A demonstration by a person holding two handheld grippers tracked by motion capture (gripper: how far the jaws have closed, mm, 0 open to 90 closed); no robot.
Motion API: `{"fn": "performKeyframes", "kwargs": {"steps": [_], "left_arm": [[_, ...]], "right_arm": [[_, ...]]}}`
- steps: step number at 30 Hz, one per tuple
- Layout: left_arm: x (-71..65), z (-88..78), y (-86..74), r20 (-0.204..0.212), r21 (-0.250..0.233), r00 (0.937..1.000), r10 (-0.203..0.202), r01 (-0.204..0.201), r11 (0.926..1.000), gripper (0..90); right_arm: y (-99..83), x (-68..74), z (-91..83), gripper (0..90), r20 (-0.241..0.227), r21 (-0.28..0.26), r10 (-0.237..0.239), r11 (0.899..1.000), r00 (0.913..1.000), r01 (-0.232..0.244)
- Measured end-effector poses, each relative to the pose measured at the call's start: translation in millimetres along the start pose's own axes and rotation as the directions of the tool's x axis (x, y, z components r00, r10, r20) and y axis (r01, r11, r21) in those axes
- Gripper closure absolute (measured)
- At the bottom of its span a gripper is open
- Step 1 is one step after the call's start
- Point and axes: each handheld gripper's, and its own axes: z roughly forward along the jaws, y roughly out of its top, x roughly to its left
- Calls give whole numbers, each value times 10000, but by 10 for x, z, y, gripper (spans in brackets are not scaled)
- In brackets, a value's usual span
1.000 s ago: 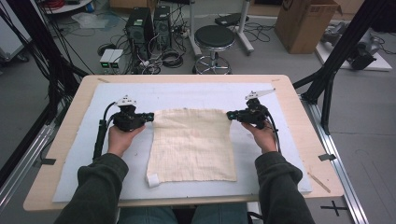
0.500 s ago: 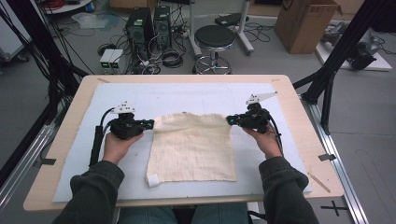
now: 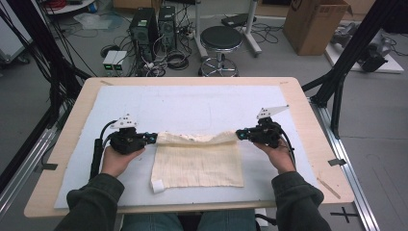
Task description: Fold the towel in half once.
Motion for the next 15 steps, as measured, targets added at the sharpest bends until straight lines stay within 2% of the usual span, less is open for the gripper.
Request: {"fn": "performKeyframes", "kwargs": {"steps": [3, 15], "left_arm": [[-24, -20, -55, 15, 73, 10000, 47, -47, 10000, 876], [-185, -170, -193, 324, 126, 9990, 298, -302, 9995, 875]], "right_arm": [[-26, 52, -15, 861, -38, -30, -145, 9999, 9999, 145], [-199, 198, -61, 860, -200, -33, -141, 9999, 9997, 141]]}}
